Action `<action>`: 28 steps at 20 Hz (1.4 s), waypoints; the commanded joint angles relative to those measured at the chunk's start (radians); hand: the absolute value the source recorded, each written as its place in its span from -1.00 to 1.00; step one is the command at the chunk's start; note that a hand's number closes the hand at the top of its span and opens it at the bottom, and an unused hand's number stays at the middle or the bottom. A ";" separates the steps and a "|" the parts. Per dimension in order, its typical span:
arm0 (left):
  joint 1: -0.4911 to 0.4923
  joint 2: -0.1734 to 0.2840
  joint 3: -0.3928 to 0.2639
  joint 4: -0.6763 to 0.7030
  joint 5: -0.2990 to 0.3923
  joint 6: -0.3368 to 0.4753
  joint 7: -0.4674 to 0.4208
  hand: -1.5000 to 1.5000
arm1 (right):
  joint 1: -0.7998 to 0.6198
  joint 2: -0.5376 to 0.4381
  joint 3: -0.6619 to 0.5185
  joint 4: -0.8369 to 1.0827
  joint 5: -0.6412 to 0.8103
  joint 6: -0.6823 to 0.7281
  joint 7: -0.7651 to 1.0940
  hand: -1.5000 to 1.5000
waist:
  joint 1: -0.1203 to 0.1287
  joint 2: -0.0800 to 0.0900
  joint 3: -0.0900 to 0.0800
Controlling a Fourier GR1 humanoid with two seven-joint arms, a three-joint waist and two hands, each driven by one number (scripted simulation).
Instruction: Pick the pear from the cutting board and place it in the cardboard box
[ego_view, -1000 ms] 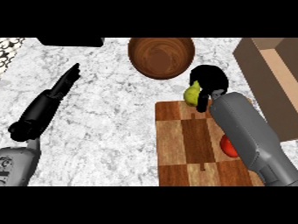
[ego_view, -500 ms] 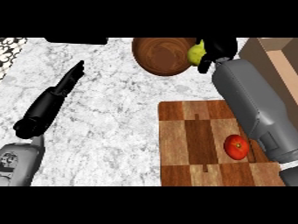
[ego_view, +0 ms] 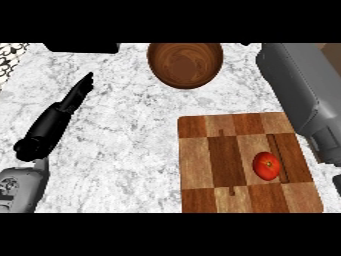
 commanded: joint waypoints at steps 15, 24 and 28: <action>0.012 -0.033 -0.013 -0.023 -0.038 0.019 0.012 0.00 | 0.045 -0.304 -0.156 0.233 -0.044 0.044 -0.081 1.00 | -0.014 0.000 0.001; 0.004 -0.007 0.029 -0.013 -0.008 -0.012 0.023 0.00 | 0.112 -0.432 -0.254 0.329 -0.160 0.359 -0.268 1.00 | -0.021 -0.003 0.001; 0.009 -0.024 0.006 -0.027 -0.026 -0.007 0.028 0.00 | 0.134 -0.435 -0.262 0.376 -0.166 0.431 -0.227 1.00 | -0.009 0.001 0.002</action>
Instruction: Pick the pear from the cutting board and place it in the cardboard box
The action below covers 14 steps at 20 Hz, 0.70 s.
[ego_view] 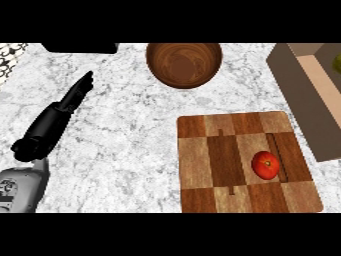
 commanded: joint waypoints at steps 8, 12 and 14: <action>-0.012 0.001 0.021 0.004 0.000 -0.005 0.007 0.00 | 0.107 -0.030 -0.102 -0.065 -0.122 0.053 -0.323 -1.00 | -0.009 -0.004 0.001; -0.008 0.010 0.037 0.007 0.006 -0.002 0.005 0.00 | 0.054 0.006 -0.298 -0.148 -0.314 -0.131 -0.406 -1.00 | -0.025 -0.011 0.005; 0.034 -0.009 0.013 -0.012 0.008 -0.008 0.003 0.00 | 0.030 -0.018 -0.402 -0.167 -0.413 -0.164 -0.406 -1.00 | -0.024 -0.017 0.005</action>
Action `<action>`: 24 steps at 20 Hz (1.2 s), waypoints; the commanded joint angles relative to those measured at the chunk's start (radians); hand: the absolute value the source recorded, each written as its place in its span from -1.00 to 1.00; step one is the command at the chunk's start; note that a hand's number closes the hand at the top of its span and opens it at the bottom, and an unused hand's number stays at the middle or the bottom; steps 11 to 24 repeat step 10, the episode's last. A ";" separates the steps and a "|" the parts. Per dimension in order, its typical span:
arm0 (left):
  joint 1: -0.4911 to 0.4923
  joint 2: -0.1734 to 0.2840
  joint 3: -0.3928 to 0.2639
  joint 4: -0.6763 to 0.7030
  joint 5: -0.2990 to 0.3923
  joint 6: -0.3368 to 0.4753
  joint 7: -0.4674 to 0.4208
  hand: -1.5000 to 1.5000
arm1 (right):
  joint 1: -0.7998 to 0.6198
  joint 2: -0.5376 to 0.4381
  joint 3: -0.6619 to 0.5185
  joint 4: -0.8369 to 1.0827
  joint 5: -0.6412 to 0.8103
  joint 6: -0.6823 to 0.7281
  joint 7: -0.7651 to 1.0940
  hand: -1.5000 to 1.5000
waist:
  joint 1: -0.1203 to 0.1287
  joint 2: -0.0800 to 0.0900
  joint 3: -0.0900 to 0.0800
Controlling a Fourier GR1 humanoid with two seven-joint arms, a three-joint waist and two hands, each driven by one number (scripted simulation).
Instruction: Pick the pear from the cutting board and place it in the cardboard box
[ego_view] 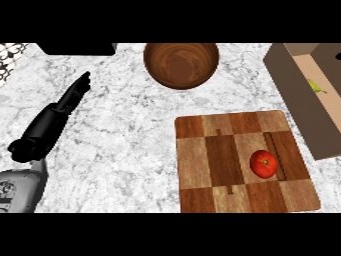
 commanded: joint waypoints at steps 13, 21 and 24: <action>0.006 -0.022 -0.024 -0.032 -0.027 0.011 0.020 0.00 | 0.179 -0.073 -0.398 -0.054 -0.389 -0.149 -0.261 -1.00 | 0.003 0.005 -0.002; 0.006 -0.022 -0.024 -0.032 -0.027 0.011 0.020 0.00 | 0.179 -0.073 -0.398 -0.054 -0.389 -0.149 -0.261 -1.00 | 0.003 0.005 -0.002; 0.006 -0.022 -0.024 -0.032 -0.027 0.011 0.020 0.00 | 0.179 -0.073 -0.398 -0.054 -0.389 -0.149 -0.261 -1.00 | 0.003 0.005 -0.002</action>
